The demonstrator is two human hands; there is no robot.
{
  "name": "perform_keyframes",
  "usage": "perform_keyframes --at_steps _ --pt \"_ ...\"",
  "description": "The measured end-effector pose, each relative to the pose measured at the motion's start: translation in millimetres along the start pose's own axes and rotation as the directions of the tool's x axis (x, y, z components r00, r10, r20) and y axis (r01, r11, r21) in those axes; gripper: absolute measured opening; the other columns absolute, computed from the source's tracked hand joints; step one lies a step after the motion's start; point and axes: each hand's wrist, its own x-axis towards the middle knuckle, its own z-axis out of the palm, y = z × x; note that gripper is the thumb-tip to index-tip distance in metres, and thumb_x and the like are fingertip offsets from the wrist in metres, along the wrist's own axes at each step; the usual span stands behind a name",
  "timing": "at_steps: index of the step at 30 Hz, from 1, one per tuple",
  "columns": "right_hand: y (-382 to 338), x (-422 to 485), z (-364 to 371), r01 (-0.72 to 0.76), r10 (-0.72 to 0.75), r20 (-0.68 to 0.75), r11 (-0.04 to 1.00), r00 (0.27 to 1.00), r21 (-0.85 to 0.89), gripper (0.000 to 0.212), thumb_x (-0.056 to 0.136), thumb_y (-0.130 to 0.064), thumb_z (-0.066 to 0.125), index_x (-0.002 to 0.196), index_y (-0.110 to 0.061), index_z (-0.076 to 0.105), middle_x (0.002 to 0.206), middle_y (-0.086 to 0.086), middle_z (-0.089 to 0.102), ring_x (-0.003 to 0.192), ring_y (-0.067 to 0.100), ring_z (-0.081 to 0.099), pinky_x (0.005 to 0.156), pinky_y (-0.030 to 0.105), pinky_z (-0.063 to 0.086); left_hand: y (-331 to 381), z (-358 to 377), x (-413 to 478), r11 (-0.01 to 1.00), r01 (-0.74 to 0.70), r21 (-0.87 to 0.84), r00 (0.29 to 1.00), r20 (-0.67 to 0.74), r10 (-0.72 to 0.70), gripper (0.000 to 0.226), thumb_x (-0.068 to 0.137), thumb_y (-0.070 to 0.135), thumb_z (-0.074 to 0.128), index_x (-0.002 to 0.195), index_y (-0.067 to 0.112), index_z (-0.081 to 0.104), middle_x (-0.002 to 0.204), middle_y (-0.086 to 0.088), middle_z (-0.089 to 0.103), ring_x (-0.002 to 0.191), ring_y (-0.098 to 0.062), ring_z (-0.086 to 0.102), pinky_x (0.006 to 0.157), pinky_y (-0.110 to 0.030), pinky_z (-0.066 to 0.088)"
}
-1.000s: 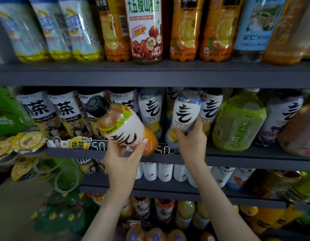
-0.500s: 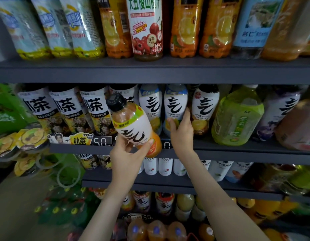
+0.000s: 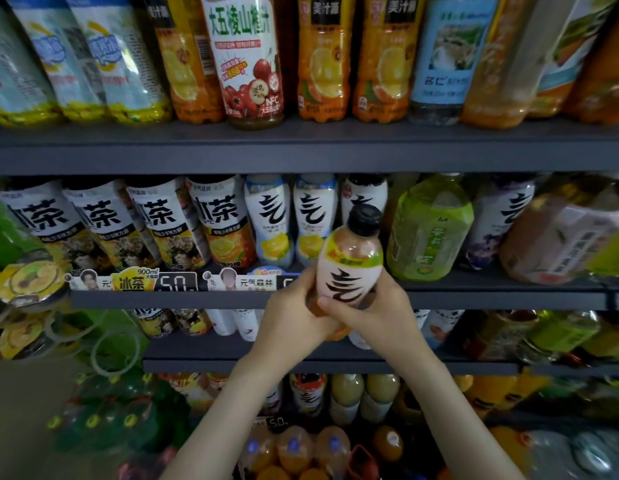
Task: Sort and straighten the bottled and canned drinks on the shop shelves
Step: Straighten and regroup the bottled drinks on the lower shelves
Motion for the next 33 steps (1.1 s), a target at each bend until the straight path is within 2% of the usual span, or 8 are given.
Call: perform_keyframes --at_steps 2,8,10,14,19,23,28,33 --pt "2.3 -8.3 -17.7 -0.006 0.006 -0.116 1.0 0.993 0.002 0.046 0.067 -0.014 0.085 0.1 -0.031 0.057 0.096 -0.017 0.066 0.089 -0.012 0.062 0.068 0.007 0.047 12.5 12.5 7.4 1.0 -0.017 -0.018 0.993 0.119 0.019 0.05 0.06 0.053 0.063 0.109 0.057 0.052 0.097 0.033 0.064 0.097 0.009 0.06 0.077 -0.014 0.05" --pt "14.8 -26.1 -79.7 -0.045 0.086 -0.405 0.993 0.91 0.109 0.047 0.064 -0.024 0.083 0.105 -0.027 0.06 0.098 -0.017 0.067 0.088 -0.007 0.064 0.069 0.013 0.052 26.2 64.2 40.9 0.998 0.0 -0.057 0.941 0.337 0.019 0.077 0.075 0.038 0.071 0.142 0.039 0.032 0.145 0.014 0.038 0.133 -0.001 0.035 0.11 -0.032 0.035" --pt "21.6 -29.1 -101.2 -0.079 0.121 -0.488 0.991 0.864 0.107 0.05 0.064 -0.029 0.083 0.108 -0.027 0.059 0.101 -0.015 0.067 0.091 -0.004 0.063 0.074 0.019 0.053 32.4 86.9 50.3 0.997 0.009 -0.073 0.96 0.279 0.012 0.083 0.08 0.031 0.074 0.147 0.032 0.024 0.149 0.01 0.03 0.136 -0.002 0.027 0.114 -0.03 0.028" --pt "30.9 -30.9 -134.8 -0.047 0.116 -0.58 0.99 0.806 0.133 0.05 0.07 -0.014 0.081 0.112 -0.024 0.057 0.101 -0.018 0.063 0.085 -0.016 0.06 0.066 0.007 0.048 52.0 127.6 77.1 1.0 0.0 -0.01 1.0 -0.023 0.0 0.102 0.075 0.039 0.077 0.15 0.015 0.011 0.152 -0.001 0.022 0.141 -0.014 0.019 0.114 -0.028 0.02" --pt "40.2 -33.5 -160.0 -0.077 0.127 -0.616 0.991 0.777 0.107 0.048 0.068 -0.021 0.084 0.109 -0.028 0.059 0.101 -0.018 0.065 0.093 -0.006 0.062 0.076 0.019 0.05 65.6 166.9 106.8 0.993 0.104 -0.051 0.965 -0.236 -0.113 0.126 0.061 0.044 0.086 0.15 0.011 0.003 0.153 -0.011 0.019 0.141 -0.023 0.021 0.115 -0.034 0.025" --pt "41.7 -33.0 -167.6 -0.055 0.099 -0.631 0.995 0.769 0.089 0.044 0.067 -0.02 0.085 0.101 -0.033 0.059 0.096 -0.023 0.064 0.086 -0.014 0.06 0.07 0.01 0.049 69.9 183.6 108.2 0.995 0.104 0.01 0.921 -0.378 -0.093 0.119 0.059 0.043 0.086 0.146 0.007 0.014 0.137 -0.015 0.032 0.126 -0.029 0.036 0.104 -0.037 0.038" --pt "45.8 -31.8 -171.3 -0.009 0.07 -0.655 0.995 0.753 0.096 0.049 0.069 -0.021 0.083 0.113 -0.017 0.061 0.102 -0.013 0.066 0.091 -0.012 0.061 0.07 0.007 0.051 70.2 186.8 98.2 0.997 0.076 -0.023 0.889 -0.452 -0.078 0.114 0.058 0.036 0.088 0.143 0.004 0.02 0.136 -0.009 0.033 0.13 -0.022 0.027 0.107 -0.025 0.025" --pt "46.8 -33.8 -177.3 0.046 0.053 -0.679 0.991 0.732 0.127 0.046 0.07 -0.018 0.081 0.111 -0.018 0.059 0.104 -0.013 0.065 0.089 -0.015 0.06 0.073 0.005 0.049 59.0 191.8 69.5 0.991 -0.087 -0.103 0.872 -0.488 0.026 0.105 0.051 0.029 0.09 0.134 0.006 0.029 0.126 -0.003 0.037 0.121 -0.021 0.041 0.099 -0.039 0.045"
